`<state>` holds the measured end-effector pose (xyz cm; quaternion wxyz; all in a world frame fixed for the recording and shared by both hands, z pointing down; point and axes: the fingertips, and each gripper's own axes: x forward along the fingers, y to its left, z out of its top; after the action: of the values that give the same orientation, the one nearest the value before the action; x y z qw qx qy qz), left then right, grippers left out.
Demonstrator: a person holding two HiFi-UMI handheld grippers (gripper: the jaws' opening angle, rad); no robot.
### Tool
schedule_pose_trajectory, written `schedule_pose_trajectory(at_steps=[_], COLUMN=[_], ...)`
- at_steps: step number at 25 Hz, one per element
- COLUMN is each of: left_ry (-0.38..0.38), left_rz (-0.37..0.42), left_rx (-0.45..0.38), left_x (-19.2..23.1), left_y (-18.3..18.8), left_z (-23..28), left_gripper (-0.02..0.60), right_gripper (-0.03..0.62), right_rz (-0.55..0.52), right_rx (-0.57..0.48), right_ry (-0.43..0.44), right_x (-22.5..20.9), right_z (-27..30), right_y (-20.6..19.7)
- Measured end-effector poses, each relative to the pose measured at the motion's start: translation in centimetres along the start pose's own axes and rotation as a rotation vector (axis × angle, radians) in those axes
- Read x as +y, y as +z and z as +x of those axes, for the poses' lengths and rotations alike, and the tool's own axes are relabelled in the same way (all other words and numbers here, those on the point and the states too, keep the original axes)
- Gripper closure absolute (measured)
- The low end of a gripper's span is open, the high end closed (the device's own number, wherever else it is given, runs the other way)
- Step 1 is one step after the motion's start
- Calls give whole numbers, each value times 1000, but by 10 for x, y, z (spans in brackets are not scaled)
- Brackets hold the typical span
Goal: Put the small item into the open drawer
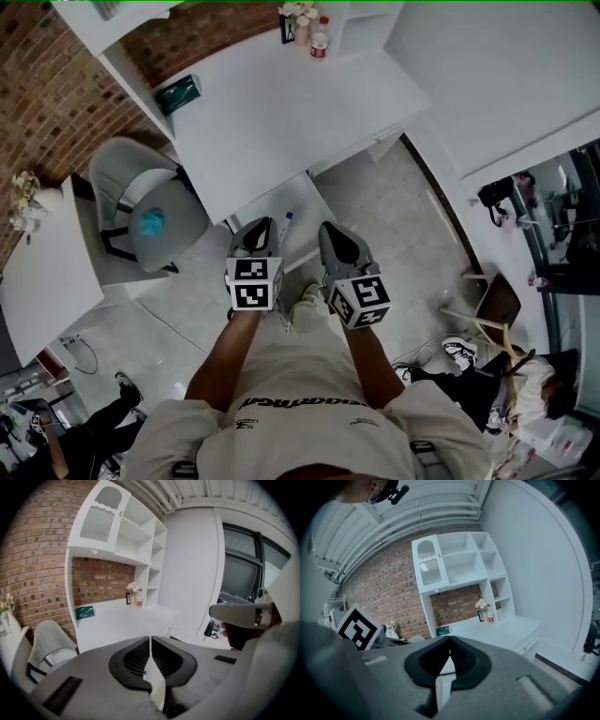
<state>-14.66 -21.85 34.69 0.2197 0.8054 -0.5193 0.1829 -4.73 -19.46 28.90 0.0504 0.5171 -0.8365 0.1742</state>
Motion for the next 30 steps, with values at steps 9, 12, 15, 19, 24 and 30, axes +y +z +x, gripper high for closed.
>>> schedule_pose_trajectory(at_steps=[9,12,15,19,24,30], left_ry=[-15,1,0,-5,-9,-16], left_rz=[2,18,32,46,58,64], left_rx=[-129,-184,-240,-279,-308,-334], left_x=[-30,-33,-35,-39,-45,-51], left_y=[49,64,74,79,83,90], left_z=[-66,-80,-90,-98,-99,-99], left_gripper=[583,583,583,583,583,583], right_gripper=[595,595,597,597,597,597], right_rz=[-34,-55,-83,-99,-111,-112], right_rx=[-63,-88,-100,-117,-128,-138], right_ry=[39,33,33,36,33,27], right_x=[30,33,38,42,40,33], right_z=[-31,-38,-40,-43,-42,-40], right_y=[42,54,62,72,73,75])
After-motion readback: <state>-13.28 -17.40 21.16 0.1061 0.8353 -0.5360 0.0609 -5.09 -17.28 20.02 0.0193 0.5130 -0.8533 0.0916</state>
